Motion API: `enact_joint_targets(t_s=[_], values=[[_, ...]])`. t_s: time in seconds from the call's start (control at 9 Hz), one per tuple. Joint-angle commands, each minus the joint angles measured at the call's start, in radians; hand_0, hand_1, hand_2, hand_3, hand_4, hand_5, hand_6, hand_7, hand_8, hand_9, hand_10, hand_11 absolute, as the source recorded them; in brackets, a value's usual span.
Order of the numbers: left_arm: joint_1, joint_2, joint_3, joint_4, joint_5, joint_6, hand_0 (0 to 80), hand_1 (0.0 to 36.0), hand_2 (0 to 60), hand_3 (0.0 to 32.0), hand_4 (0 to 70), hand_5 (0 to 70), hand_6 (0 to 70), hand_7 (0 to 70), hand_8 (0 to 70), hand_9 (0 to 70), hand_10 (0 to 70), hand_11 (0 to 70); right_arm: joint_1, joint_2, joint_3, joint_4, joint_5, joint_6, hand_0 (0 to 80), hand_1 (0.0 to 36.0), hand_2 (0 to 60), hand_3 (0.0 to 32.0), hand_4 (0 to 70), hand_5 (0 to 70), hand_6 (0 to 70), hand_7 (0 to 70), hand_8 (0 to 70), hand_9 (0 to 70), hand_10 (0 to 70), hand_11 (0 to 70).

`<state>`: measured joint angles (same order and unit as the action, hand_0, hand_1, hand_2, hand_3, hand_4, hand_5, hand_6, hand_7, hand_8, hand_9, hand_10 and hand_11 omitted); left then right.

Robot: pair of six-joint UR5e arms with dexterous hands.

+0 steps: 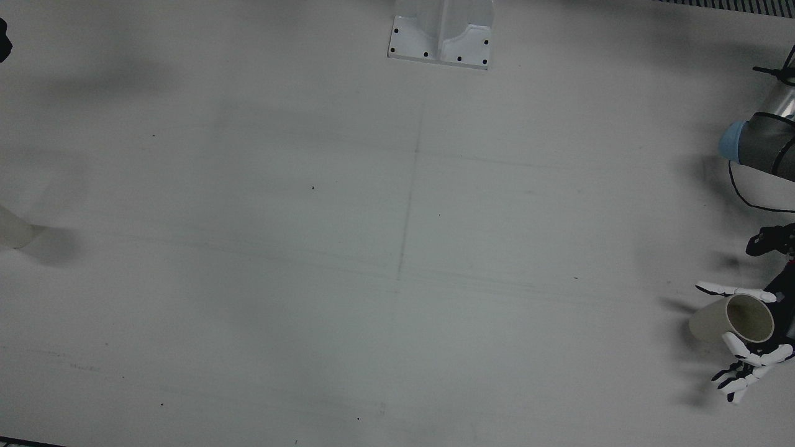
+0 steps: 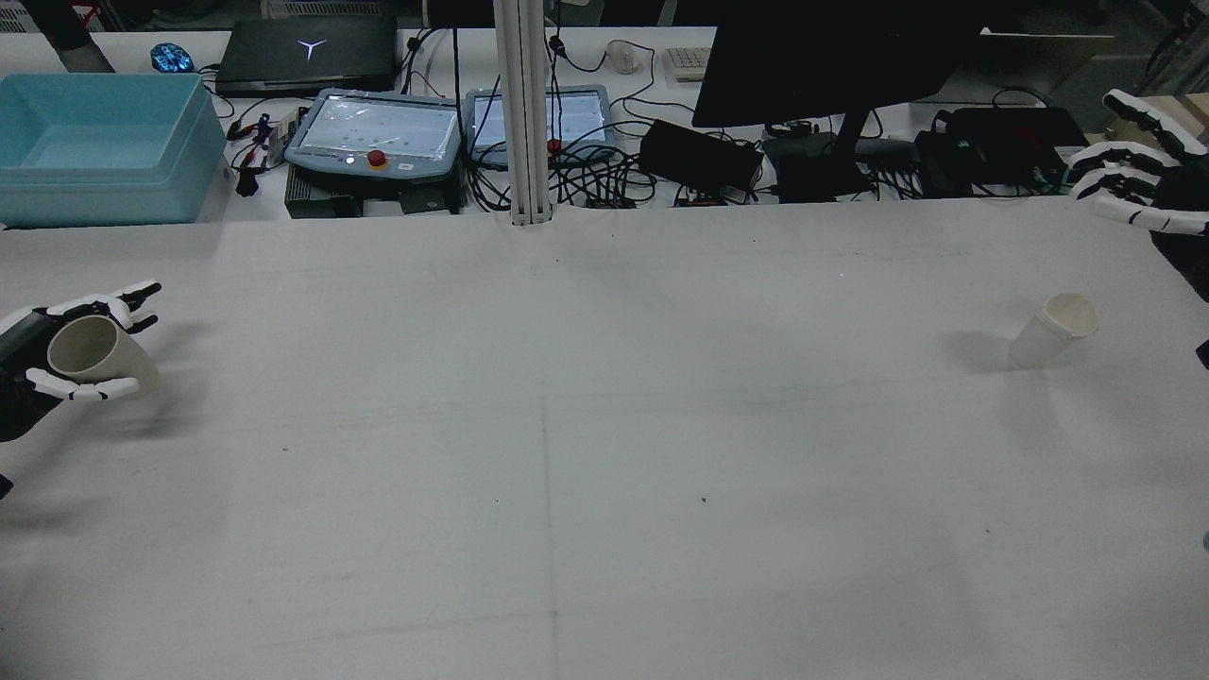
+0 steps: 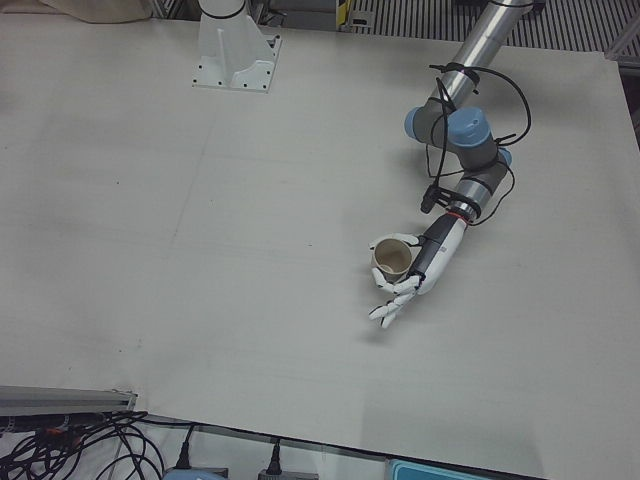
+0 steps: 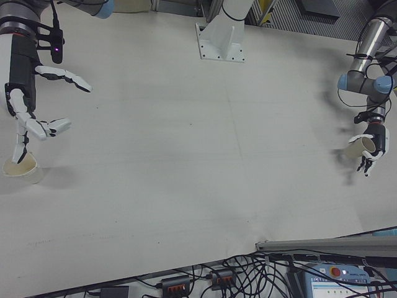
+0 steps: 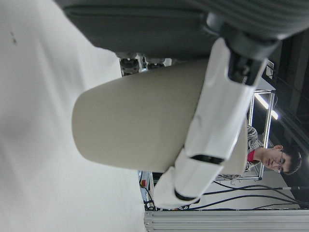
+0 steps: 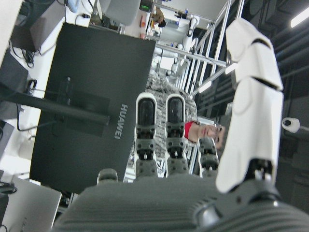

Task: Pour water
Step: 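Lift the beige cup upright with the left hand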

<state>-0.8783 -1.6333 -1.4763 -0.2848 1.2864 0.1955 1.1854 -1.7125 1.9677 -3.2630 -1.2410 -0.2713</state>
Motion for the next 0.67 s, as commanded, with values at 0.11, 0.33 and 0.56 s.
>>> enact_joint_targets(t_s=[0.11, 0.33, 0.56], values=[[0.013, 0.001, -0.194, 0.214, 0.001, -0.074, 80.0, 36.0, 60.0, 0.0, 44.7, 70.0, 15.6, 12.5, 9.5, 1.9, 7.6, 14.9, 0.048, -0.047, -0.400, 0.485, -0.118, 0.017, 58.3, 26.9, 17.3, 0.0, 0.0, 11.7, 24.5, 21.9, 19.1, 23.9, 0.0, 0.0], [0.036, 0.000, -0.225, 0.240, -0.001, -0.073, 80.0, 36.0, 60.0, 0.0, 44.2, 70.0, 15.8, 12.9, 9.6, 2.1, 7.8, 15.1, 0.057, -0.053, -0.547, 0.621, -0.123, 0.018, 64.6, 32.1, 19.7, 0.0, 2.5, 11.4, 21.9, 15.3, 4.9, 4.1, 0.0, 0.0], [0.055, 0.000, -0.261, 0.281, -0.002, -0.071, 80.0, 36.0, 60.0, 0.0, 43.5, 70.0, 15.7, 13.0, 9.6, 2.2, 7.9, 15.3, 0.130, -0.039, -0.717, 0.748, -0.179, 0.027, 67.1, 32.8, 17.0, 0.0, 0.0, 10.8, 15.8, 0.6, 2.1, 0.0, 0.0, 0.0]])
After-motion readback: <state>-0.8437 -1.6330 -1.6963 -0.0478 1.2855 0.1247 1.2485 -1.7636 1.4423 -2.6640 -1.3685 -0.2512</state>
